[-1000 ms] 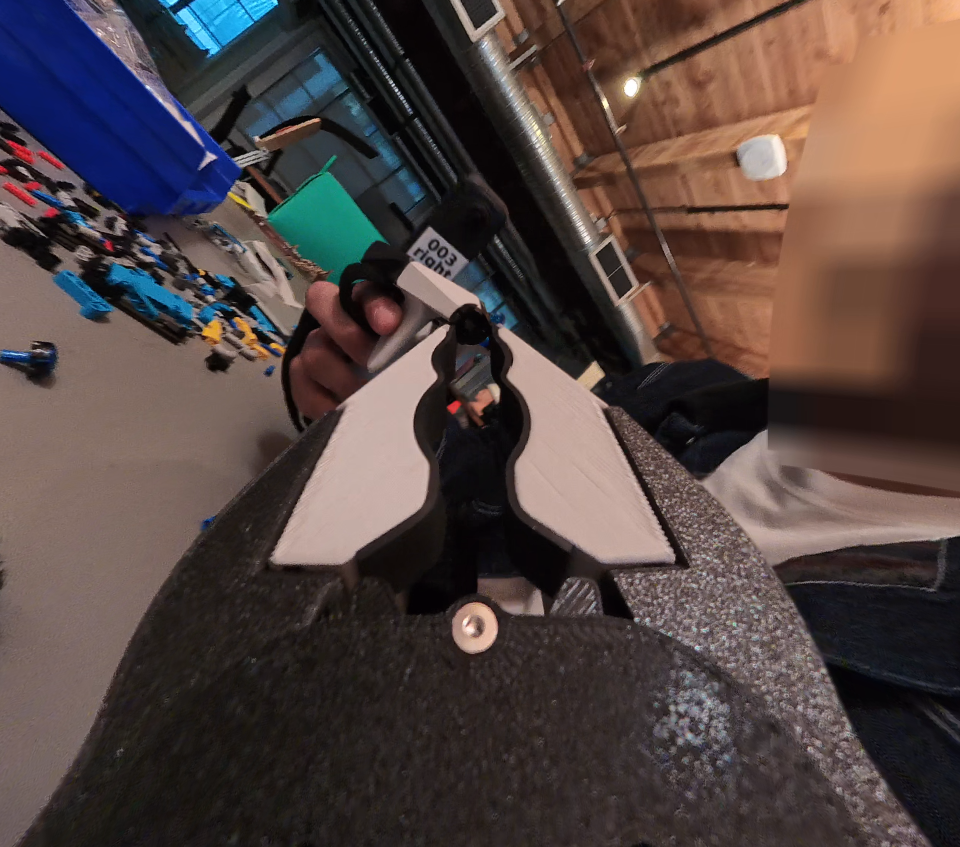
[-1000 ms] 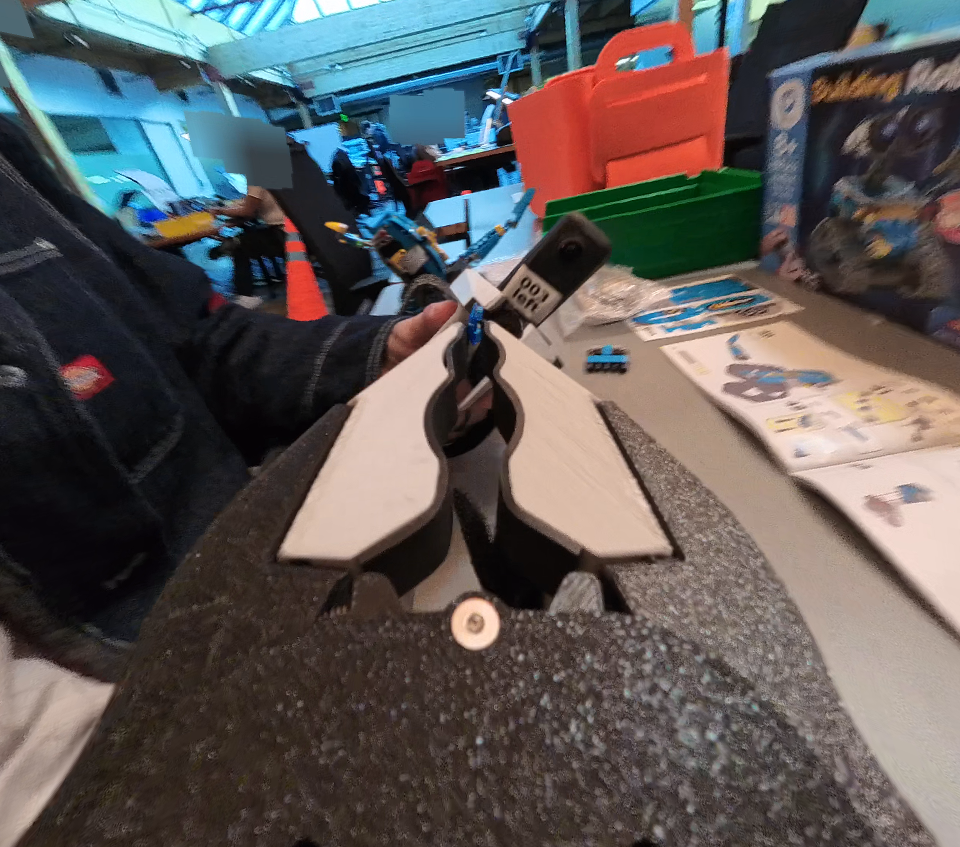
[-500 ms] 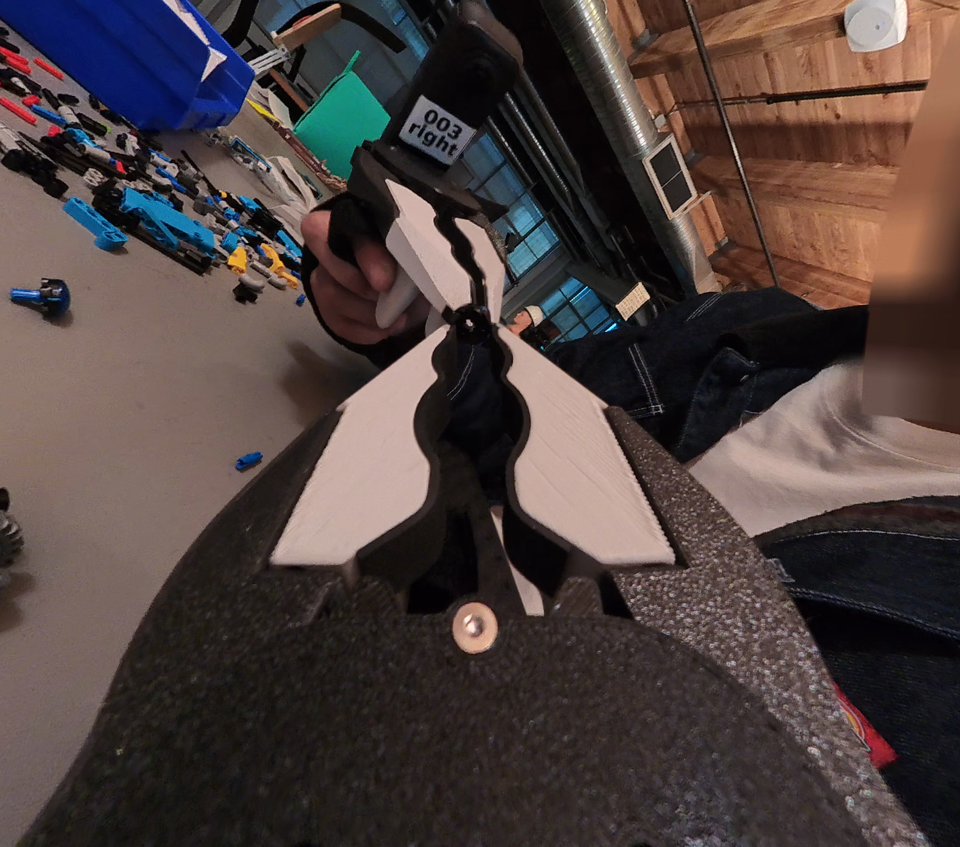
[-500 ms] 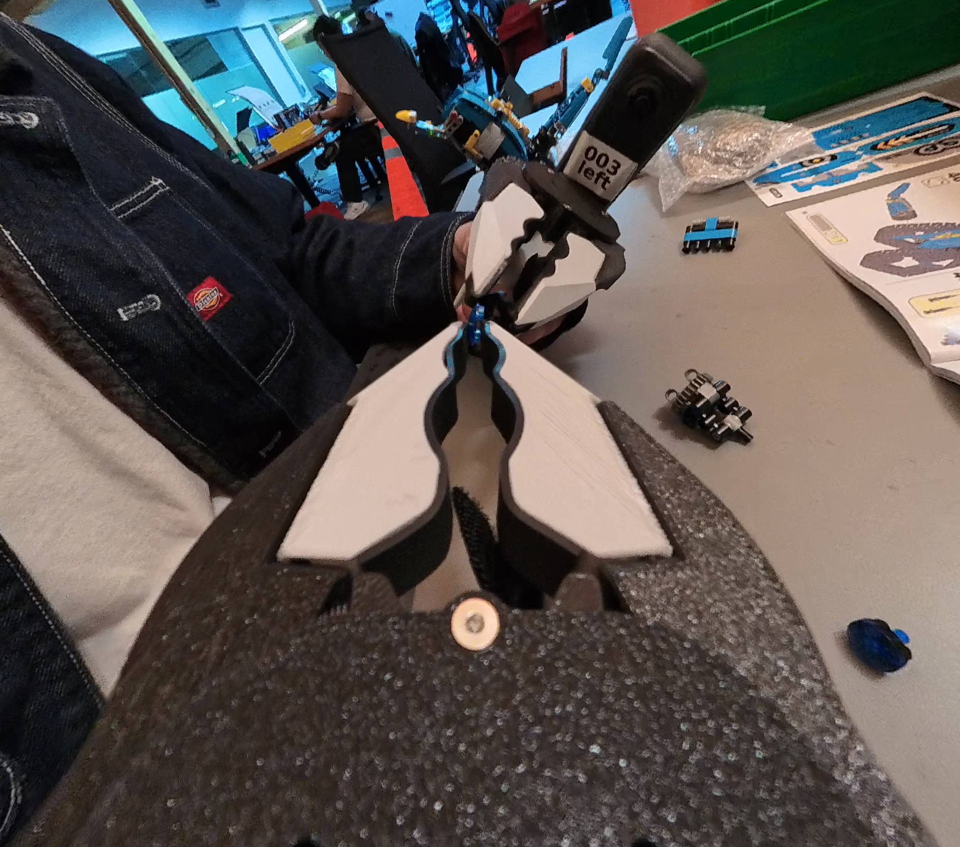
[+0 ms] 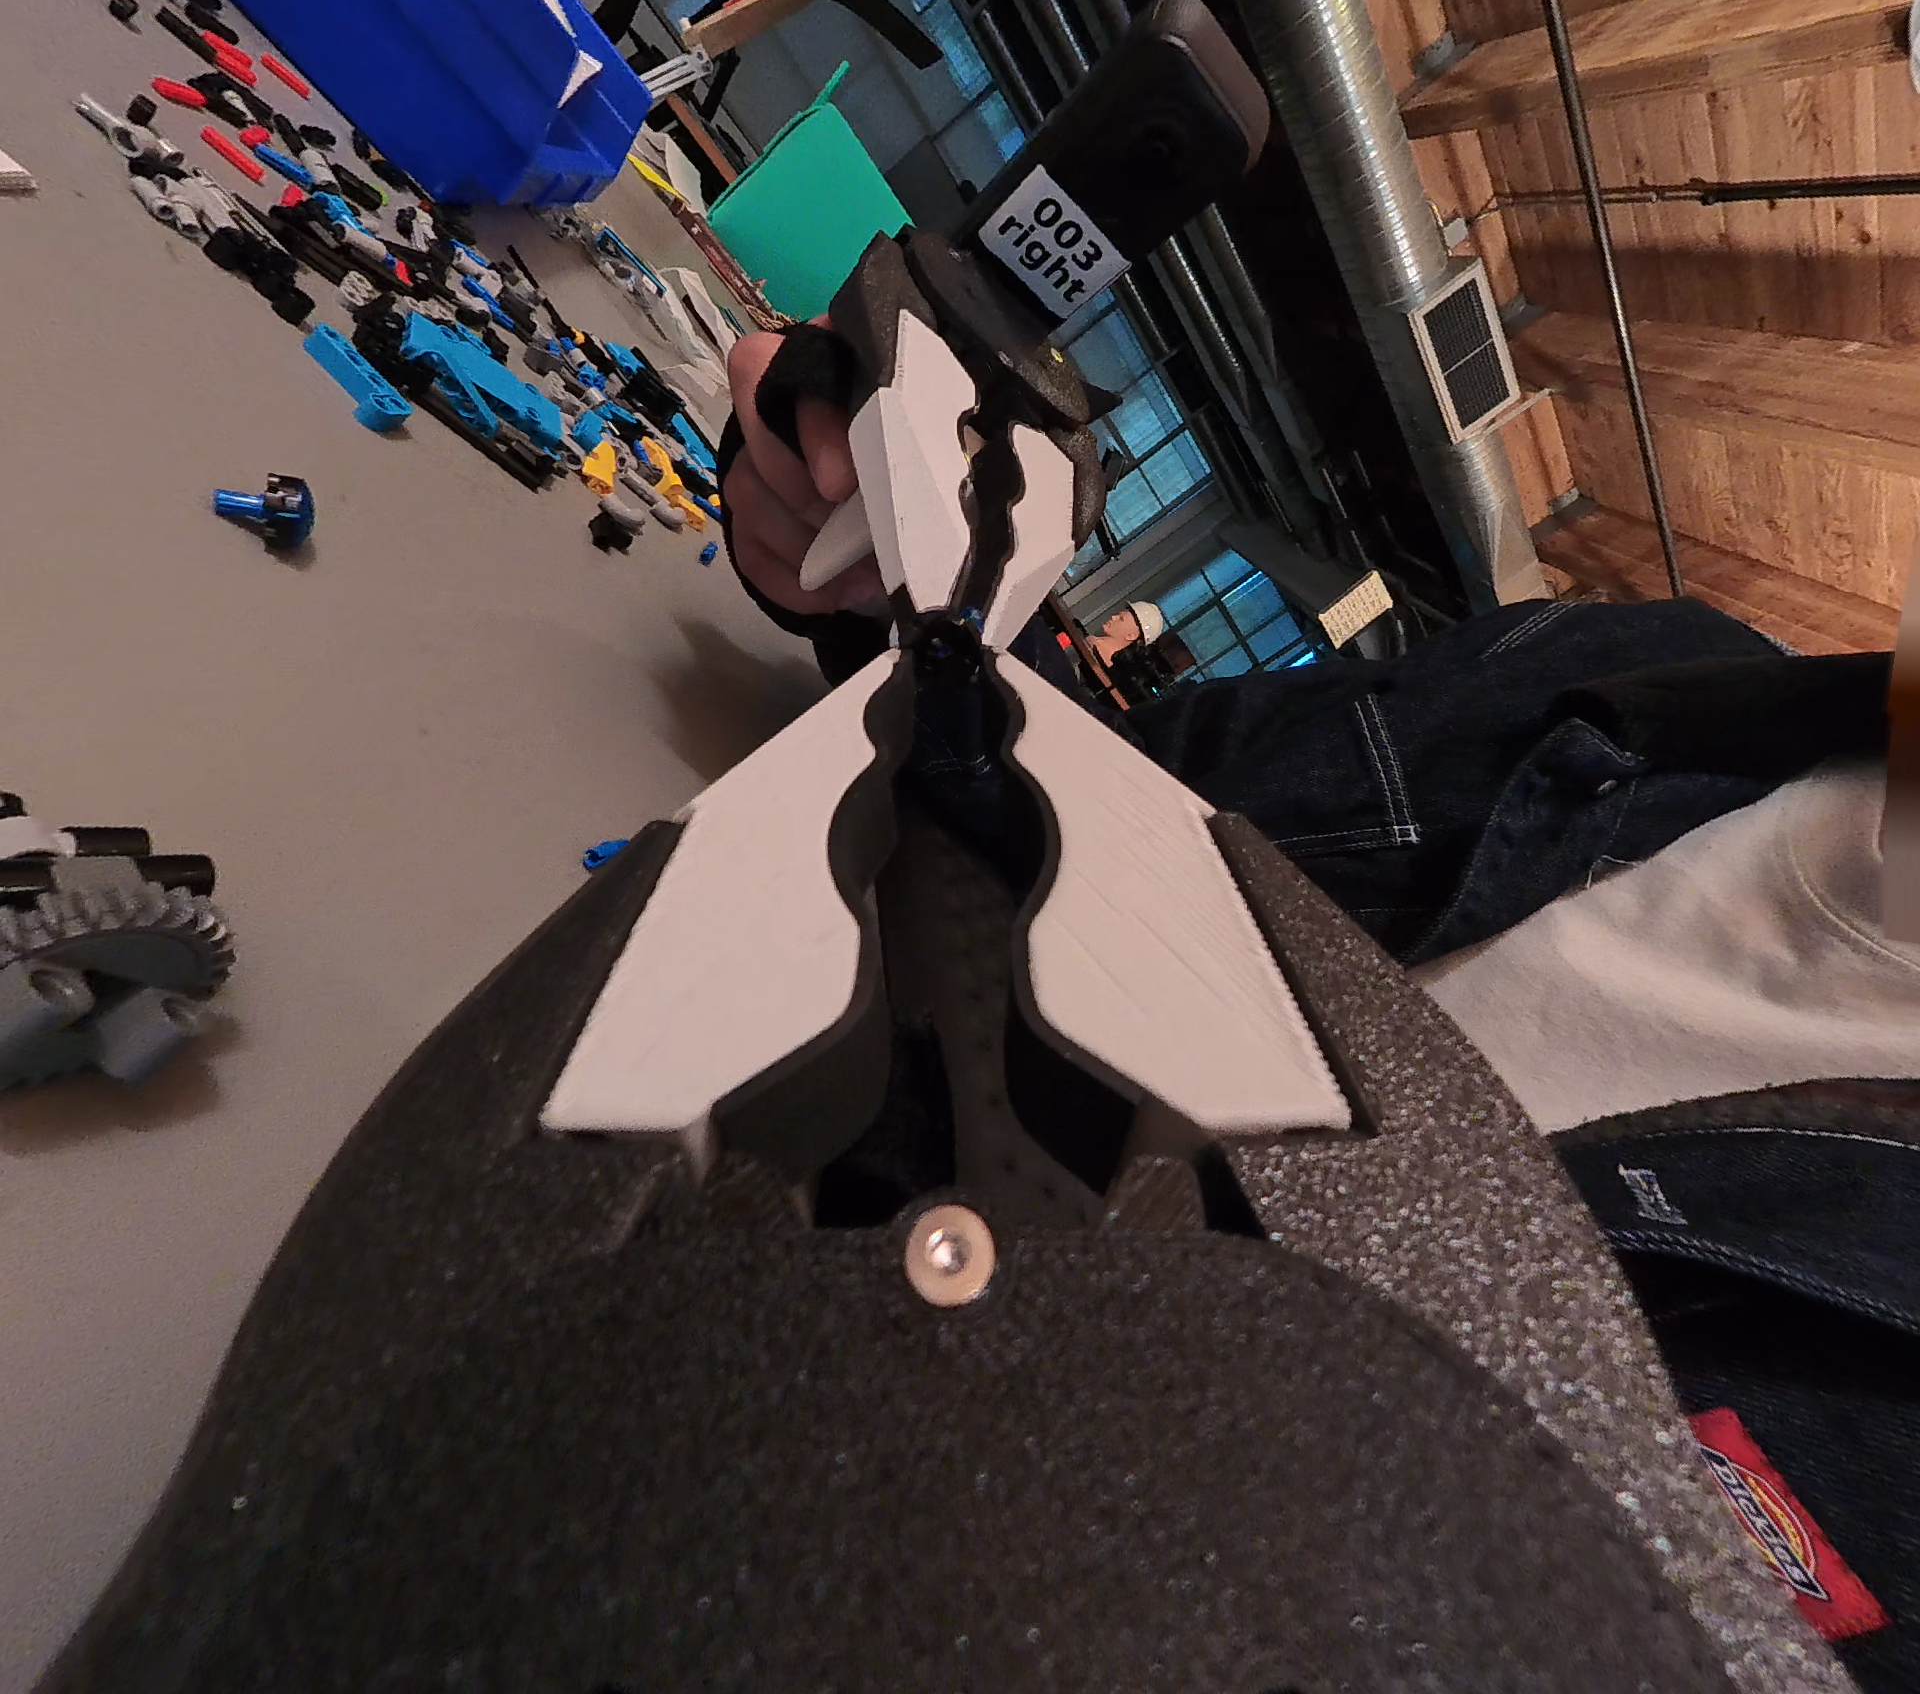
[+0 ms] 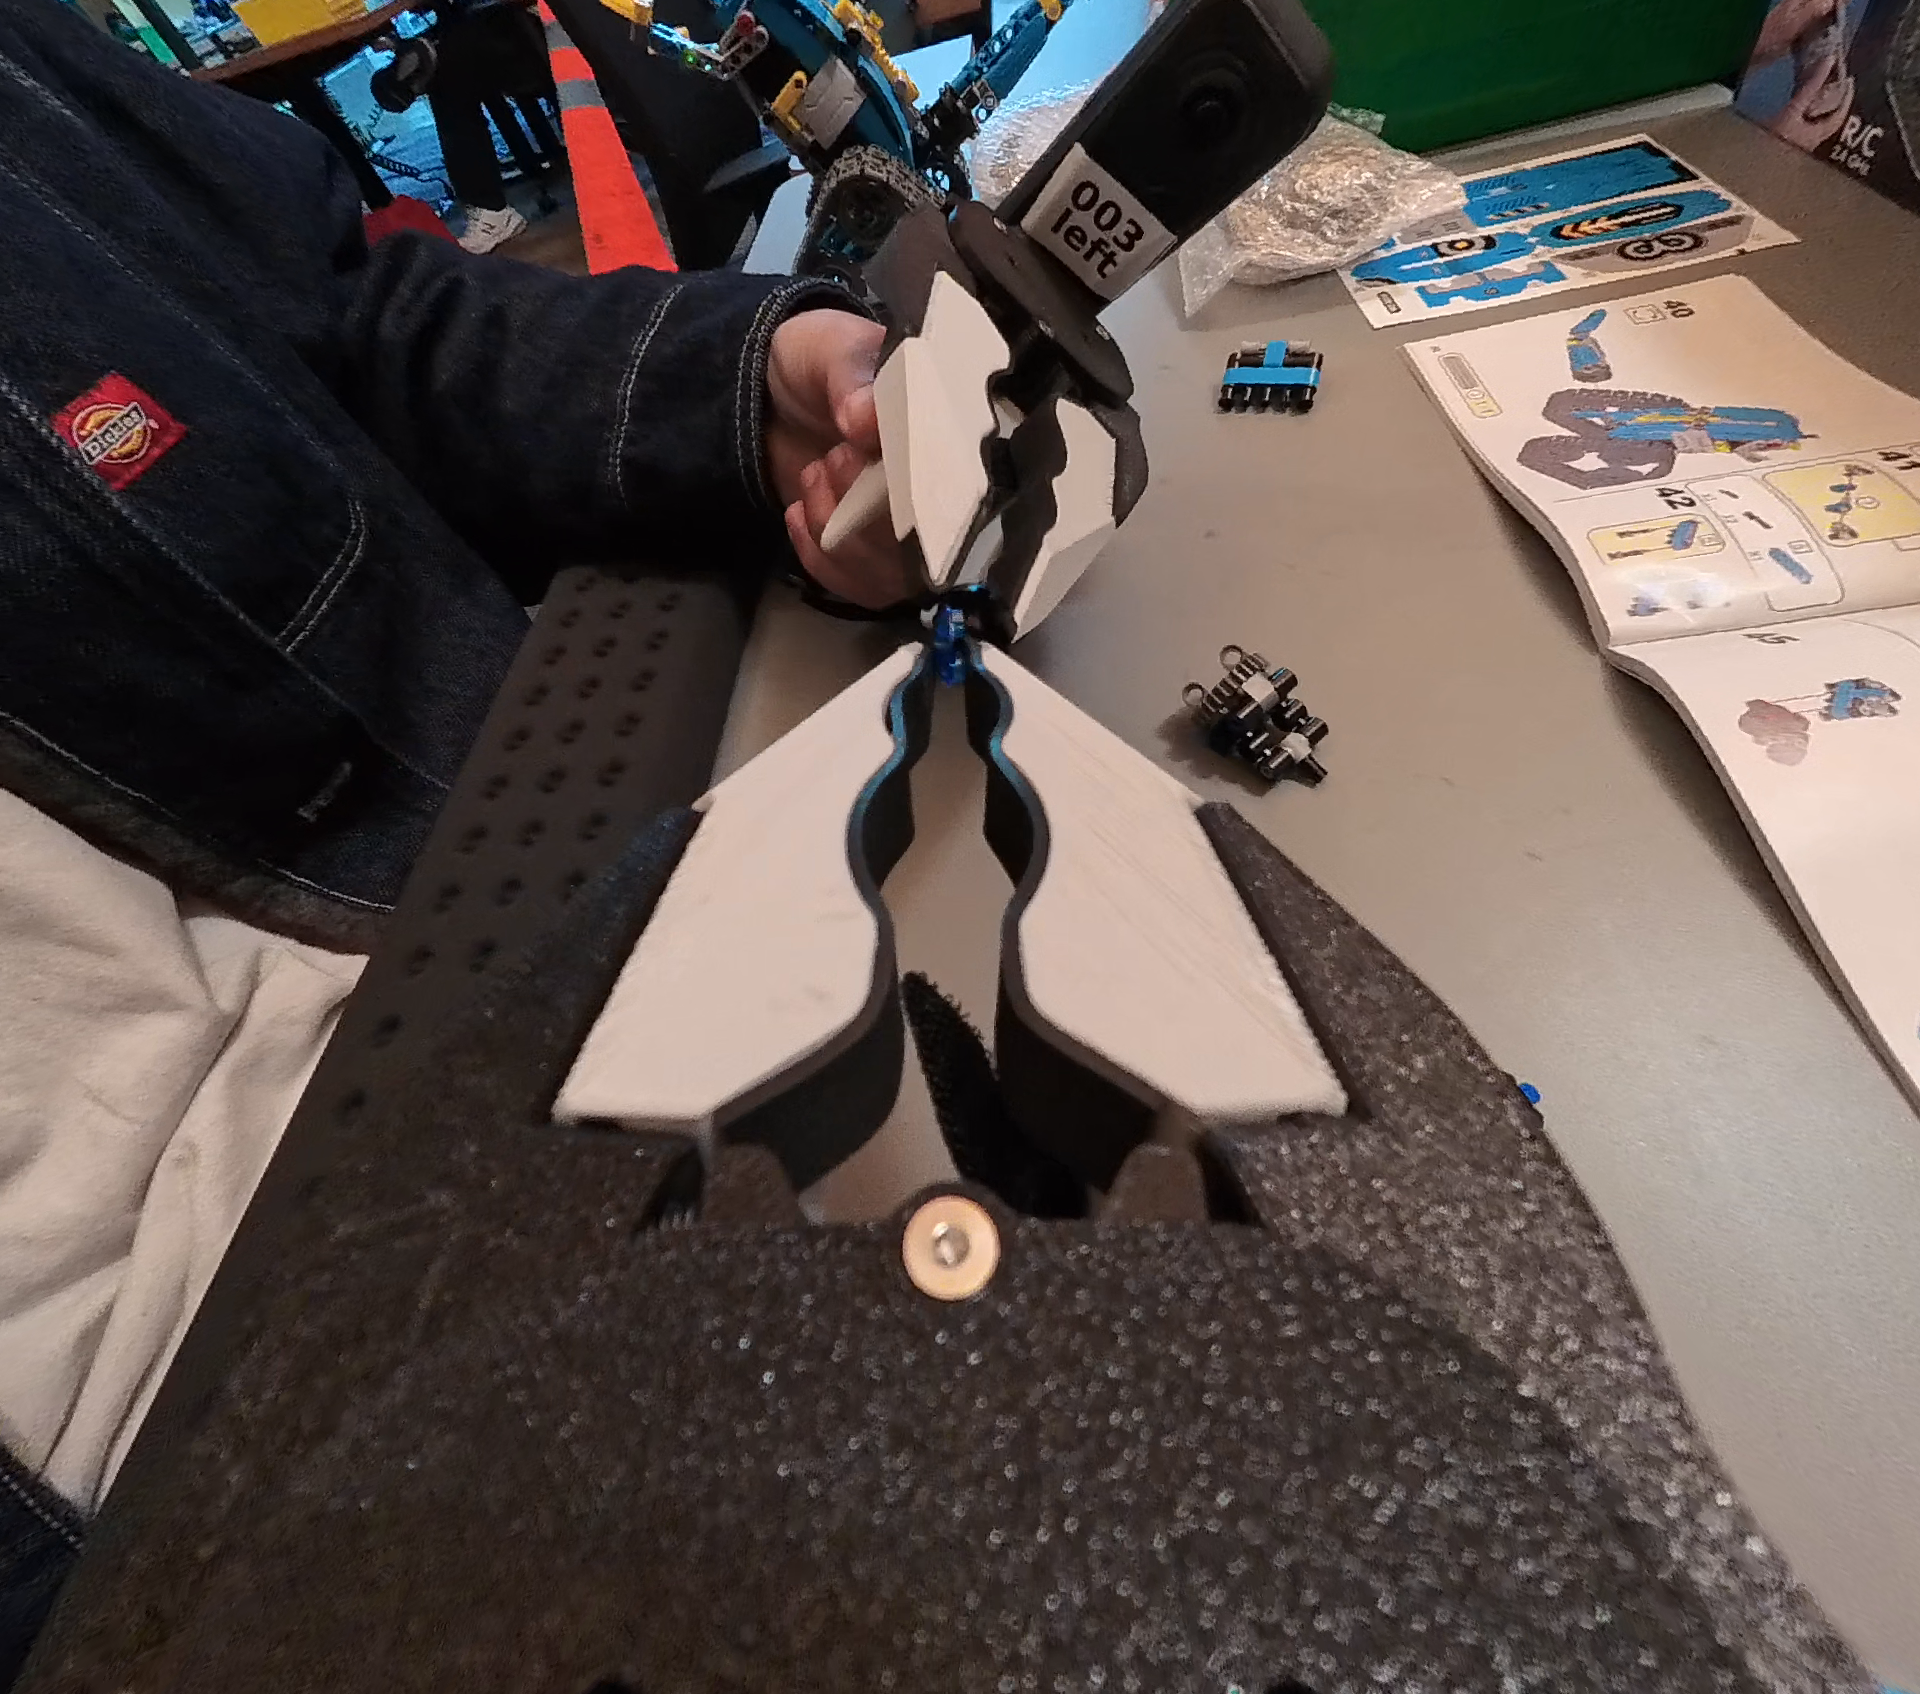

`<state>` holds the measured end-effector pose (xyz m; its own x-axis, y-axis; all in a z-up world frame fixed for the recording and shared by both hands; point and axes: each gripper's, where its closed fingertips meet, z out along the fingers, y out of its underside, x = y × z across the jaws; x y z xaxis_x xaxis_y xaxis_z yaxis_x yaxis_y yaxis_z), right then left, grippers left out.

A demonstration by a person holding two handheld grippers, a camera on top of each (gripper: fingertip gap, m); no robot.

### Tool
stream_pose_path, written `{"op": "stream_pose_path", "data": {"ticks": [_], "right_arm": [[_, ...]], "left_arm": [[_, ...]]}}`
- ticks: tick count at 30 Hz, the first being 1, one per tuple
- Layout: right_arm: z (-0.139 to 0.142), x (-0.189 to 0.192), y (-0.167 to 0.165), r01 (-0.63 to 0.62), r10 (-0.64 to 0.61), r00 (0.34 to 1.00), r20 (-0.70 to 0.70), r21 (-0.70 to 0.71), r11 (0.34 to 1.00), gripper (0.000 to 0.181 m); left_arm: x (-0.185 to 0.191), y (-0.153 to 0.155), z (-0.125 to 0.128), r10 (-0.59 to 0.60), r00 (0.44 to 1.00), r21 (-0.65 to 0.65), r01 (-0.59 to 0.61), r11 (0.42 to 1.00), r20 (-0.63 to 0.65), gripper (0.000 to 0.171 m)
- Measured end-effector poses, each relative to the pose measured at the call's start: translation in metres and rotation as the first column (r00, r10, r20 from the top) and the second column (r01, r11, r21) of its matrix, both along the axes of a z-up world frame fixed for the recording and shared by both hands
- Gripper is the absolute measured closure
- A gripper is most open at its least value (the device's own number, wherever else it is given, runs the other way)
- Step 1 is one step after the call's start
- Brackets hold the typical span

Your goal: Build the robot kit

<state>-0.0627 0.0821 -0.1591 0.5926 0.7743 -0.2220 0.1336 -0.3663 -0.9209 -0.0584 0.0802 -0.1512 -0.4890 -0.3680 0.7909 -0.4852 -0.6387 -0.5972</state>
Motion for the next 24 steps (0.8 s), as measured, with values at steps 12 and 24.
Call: {"op": "stream_pose_path", "data": {"ticks": [12, 24], "right_arm": [[-0.006, 0.009, 0.008, 0.068, -0.075, 0.991, 0.108, 0.062, 0.996, 0.156], [-0.010, -0.013, -0.016, -0.121, 0.122, 0.992, 0.021, -0.014, 0.993, 0.152]], "left_arm": [[-0.002, -0.003, -0.003, -0.025, 1.000, 0.007, 0.025, 1.000, -0.014, 0.161], [-0.016, -0.029, -0.003, -0.183, 0.983, 0.081, 0.182, 0.980, 0.008, 0.161]]}}
